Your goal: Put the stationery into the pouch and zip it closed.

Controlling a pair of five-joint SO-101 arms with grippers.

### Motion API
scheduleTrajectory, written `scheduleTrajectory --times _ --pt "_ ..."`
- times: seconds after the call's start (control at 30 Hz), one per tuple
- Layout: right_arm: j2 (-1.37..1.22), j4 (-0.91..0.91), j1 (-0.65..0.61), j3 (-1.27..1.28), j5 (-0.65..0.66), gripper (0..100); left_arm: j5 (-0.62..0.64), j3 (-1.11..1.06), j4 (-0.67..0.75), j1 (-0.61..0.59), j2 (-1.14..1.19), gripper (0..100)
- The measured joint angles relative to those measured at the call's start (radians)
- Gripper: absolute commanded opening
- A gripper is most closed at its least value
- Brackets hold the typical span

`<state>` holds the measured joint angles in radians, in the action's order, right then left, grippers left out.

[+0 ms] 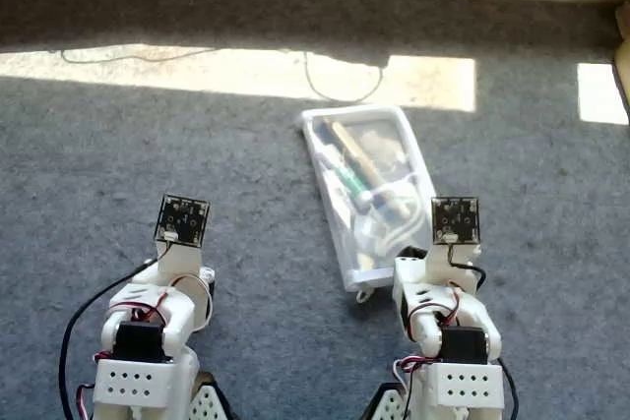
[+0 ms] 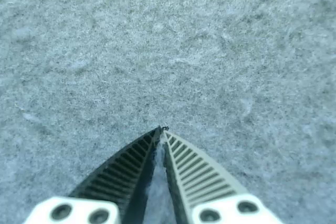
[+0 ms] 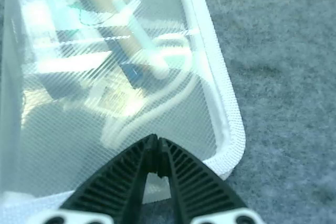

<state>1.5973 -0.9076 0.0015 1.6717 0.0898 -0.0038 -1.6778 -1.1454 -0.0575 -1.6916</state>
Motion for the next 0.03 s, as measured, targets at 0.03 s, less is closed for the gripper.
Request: scheduleTrajectory --times 0.03 --pt "0.000 0.000 0.000 0.000 0.000 0.5 0.000 0.000 0.000 0.000 0.000 1"
